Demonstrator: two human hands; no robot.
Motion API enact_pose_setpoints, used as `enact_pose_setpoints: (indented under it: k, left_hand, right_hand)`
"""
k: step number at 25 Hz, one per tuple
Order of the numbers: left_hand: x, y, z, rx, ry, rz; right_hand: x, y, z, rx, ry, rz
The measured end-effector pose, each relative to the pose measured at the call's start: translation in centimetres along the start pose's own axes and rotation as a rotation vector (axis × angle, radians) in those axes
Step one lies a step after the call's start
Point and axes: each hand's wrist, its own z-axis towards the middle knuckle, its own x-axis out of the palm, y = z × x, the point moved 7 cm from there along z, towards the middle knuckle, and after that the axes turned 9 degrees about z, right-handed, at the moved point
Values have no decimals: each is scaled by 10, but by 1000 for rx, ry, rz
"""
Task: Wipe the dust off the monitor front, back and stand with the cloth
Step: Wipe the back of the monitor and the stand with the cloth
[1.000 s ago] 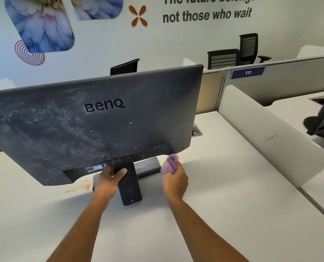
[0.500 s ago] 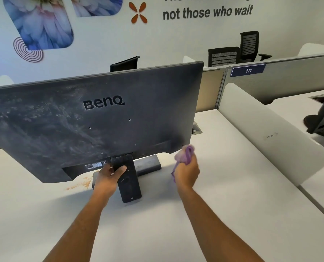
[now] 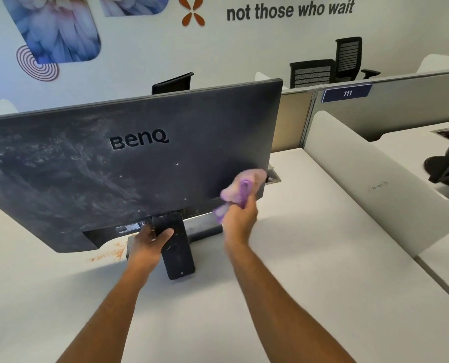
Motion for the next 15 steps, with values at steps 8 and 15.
enact_pose_setpoints:
  k: [8,15]
  left_hand:
    - [-1,-2,2,18,9,-21]
    - [0,-5,-2,24,9,1]
  right_hand:
    - [-18,14,-34,-304,46,87]
    - [-41,9,52,169,-233,137]
